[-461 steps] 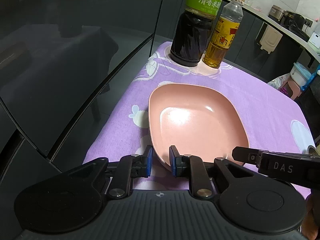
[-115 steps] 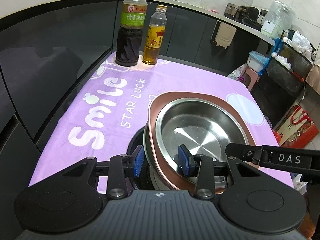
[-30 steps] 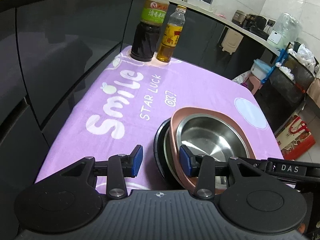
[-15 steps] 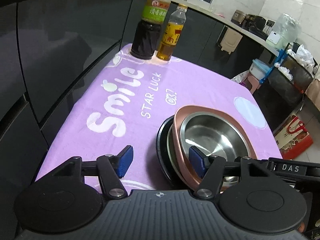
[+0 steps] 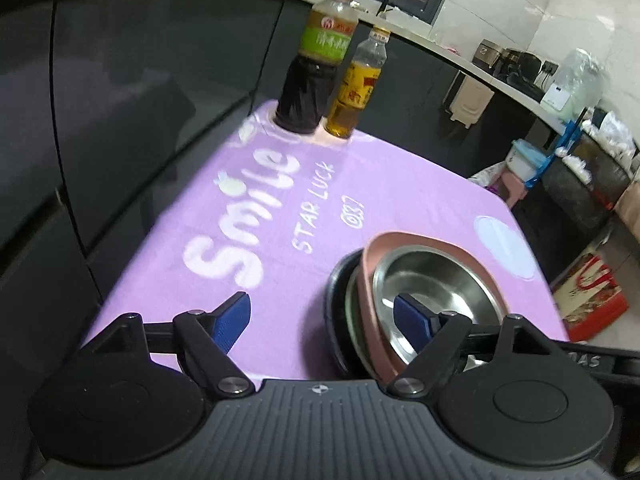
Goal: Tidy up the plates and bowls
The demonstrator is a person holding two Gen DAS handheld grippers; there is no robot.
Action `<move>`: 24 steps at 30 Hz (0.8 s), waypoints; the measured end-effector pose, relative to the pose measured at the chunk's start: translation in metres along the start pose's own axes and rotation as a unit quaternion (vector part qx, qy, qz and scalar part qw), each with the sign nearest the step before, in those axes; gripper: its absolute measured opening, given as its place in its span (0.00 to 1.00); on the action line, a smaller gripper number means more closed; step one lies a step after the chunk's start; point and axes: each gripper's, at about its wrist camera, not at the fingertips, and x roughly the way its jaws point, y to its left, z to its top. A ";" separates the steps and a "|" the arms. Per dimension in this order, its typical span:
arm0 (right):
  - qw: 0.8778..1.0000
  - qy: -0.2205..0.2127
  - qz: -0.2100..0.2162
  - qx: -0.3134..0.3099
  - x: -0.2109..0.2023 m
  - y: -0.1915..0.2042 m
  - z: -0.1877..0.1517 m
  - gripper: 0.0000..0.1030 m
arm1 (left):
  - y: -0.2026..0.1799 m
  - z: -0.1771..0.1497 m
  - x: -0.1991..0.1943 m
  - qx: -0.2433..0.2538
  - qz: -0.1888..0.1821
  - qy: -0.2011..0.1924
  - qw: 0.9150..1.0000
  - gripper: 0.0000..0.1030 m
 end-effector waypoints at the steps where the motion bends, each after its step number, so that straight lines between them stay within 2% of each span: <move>1: 1.000 0.000 0.000 0.000 0.000 0.000 0.000 0.54 | 0.000 0.000 0.000 0.004 0.004 -0.002 1.000 0.74; 14: 1.000 0.003 0.001 0.001 0.003 0.001 -0.001 0.54 | -0.002 -0.004 0.014 -0.012 -0.011 0.030 0.999 0.74; 24: 1.000 0.006 0.003 0.001 0.005 0.000 0.000 0.55 | -0.008 -0.006 0.028 -0.004 -0.015 0.055 0.998 0.74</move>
